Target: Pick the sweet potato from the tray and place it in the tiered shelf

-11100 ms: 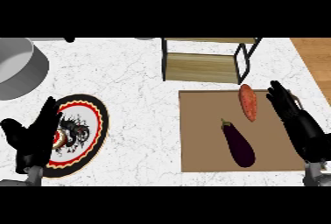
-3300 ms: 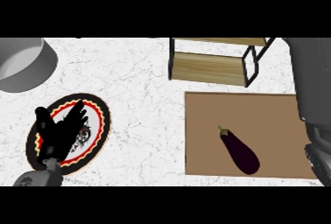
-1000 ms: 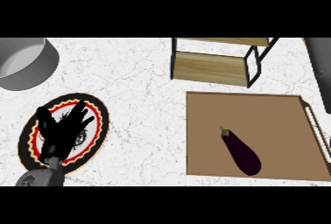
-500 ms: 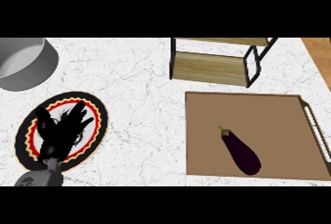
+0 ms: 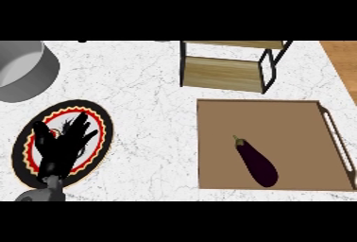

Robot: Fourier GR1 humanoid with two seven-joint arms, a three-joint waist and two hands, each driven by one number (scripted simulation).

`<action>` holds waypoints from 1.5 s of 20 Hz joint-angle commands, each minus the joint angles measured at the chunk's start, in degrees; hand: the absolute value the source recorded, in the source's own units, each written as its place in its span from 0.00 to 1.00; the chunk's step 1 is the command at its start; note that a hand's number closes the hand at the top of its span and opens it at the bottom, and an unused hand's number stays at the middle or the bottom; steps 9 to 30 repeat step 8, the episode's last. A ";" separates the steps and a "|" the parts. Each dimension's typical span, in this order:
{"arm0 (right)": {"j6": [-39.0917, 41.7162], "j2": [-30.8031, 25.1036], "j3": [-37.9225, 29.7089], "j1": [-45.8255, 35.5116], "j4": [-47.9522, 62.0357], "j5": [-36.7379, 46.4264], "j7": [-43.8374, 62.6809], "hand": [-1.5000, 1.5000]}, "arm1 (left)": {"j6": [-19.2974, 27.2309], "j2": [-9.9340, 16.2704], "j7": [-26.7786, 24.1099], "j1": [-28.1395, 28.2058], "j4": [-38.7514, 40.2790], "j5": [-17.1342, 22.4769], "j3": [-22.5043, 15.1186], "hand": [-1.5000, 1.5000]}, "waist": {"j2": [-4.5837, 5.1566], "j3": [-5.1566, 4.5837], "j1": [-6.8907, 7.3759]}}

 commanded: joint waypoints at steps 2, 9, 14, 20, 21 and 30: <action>5.56 -6.30 -4.01 5.46 -4.87 -5.65 0.26 0.00 | 0.45 0.70 3.06 0.75 -2.32 -0.05 0.24 0.50 | -0.10 -0.05 -0.37; 15.46 -10.74 -5.22 11.87 -11.72 -11.51 1.73 0.00 | -3.04 1.55 -1.08 2.89 1.18 0.94 1.56 0.50 | -0.07 -0.10 -0.45; 15.46 -10.74 -5.22 11.87 -11.72 -11.51 1.73 0.00 | -3.04 1.55 -1.08 2.89 1.18 0.94 1.56 0.50 | -0.07 -0.10 -0.45; 15.46 -10.74 -5.22 11.87 -11.72 -11.51 1.73 0.00 | -3.04 1.55 -1.08 2.89 1.18 0.94 1.56 0.50 | -0.07 -0.10 -0.45; 15.46 -10.74 -5.22 11.87 -11.72 -11.51 1.73 0.00 | -3.04 1.55 -1.08 2.89 1.18 0.94 1.56 0.50 | -0.07 -0.10 -0.45; 15.46 -10.74 -5.22 11.87 -11.72 -11.51 1.73 0.00 | -3.04 1.55 -1.08 2.89 1.18 0.94 1.56 0.50 | -0.07 -0.10 -0.45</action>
